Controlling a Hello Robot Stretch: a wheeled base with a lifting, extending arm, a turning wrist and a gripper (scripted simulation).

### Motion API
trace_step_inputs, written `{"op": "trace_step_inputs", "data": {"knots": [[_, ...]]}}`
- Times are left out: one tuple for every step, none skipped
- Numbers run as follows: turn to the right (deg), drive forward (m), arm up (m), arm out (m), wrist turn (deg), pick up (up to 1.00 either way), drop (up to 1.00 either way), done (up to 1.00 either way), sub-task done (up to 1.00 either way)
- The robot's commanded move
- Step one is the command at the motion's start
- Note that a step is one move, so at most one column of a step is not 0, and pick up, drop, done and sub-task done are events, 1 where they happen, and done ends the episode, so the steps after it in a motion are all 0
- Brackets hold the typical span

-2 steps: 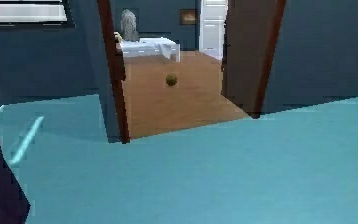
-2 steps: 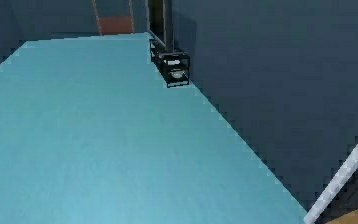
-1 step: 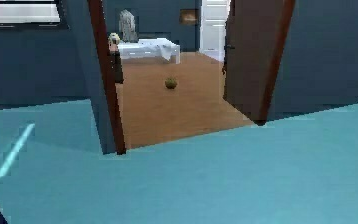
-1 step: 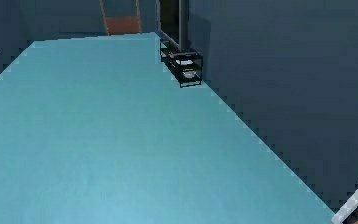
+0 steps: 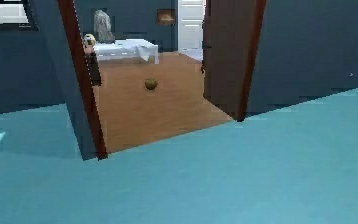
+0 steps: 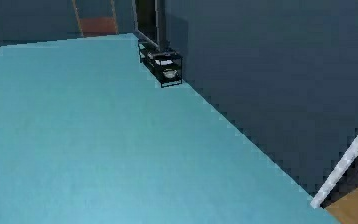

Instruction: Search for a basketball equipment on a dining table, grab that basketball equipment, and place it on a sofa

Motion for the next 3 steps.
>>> {"op": "trace_step_inputs", "data": {"knots": [[0.0, 1.0, 0.0, 0.0, 0.0, 0.0, 0.0, 0.0, 0.0], [0.0, 1.0, 0.0, 0.0, 0.0, 0.0, 0.0, 0.0, 0.0], [3.0, 0.0, 0.0, 0.0, 0.0, 0.0, 0.0, 0.0, 0.0]]}}
